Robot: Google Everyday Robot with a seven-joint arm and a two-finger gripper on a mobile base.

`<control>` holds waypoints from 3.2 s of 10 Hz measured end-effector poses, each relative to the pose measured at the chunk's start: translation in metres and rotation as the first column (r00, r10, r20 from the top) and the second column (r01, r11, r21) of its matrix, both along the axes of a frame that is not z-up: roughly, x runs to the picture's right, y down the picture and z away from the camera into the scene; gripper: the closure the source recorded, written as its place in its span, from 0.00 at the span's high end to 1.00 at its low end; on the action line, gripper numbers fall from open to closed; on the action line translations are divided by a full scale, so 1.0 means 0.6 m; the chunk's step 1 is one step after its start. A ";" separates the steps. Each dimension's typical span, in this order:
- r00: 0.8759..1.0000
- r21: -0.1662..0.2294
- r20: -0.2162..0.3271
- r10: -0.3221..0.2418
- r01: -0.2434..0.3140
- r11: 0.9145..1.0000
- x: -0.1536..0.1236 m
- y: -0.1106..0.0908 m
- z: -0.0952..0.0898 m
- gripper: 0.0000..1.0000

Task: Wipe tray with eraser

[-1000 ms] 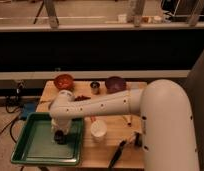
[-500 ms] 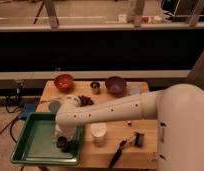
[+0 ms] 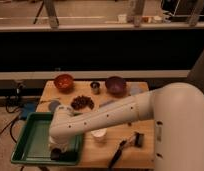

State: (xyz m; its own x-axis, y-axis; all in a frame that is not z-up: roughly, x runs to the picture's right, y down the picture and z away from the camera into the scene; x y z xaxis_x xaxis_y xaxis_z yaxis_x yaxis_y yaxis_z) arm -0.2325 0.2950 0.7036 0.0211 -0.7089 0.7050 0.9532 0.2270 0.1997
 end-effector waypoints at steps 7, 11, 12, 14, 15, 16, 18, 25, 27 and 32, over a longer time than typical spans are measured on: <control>0.979 0.019 0.153 -0.136 0.135 0.991 -0.193 -0.038 0.066 0.00; 0.987 0.055 0.125 -0.096 0.090 0.994 -0.167 -0.097 0.106 0.00; 0.992 0.066 0.104 -0.072 0.065 0.996 -0.145 -0.112 0.109 0.00; 0.997 0.071 0.068 -0.036 0.031 0.997 -0.104 -0.125 0.112 0.00; 0.999 0.066 0.037 -0.013 0.011 0.998 -0.070 -0.128 0.118 0.00; 1.000 0.059 0.013 0.004 -0.004 0.998 -0.044 -0.128 0.123 0.00; 0.999 0.048 -0.036 0.038 -0.036 0.998 0.007 -0.126 0.128 0.00; 0.990 0.037 -0.108 0.091 -0.087 0.995 0.092 -0.085 0.074 0.00; 0.993 0.020 -0.095 0.066 -0.064 0.998 0.079 -0.053 0.056 0.00; 1.000 0.011 -0.013 -0.012 0.012 1.000 -0.005 -0.035 0.042 0.00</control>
State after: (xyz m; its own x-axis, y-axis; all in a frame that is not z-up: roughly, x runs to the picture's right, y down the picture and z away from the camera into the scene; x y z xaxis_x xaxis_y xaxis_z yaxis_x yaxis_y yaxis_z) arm -0.2354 0.2741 0.7288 0.0213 -0.7168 0.6969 0.9585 0.2130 0.1897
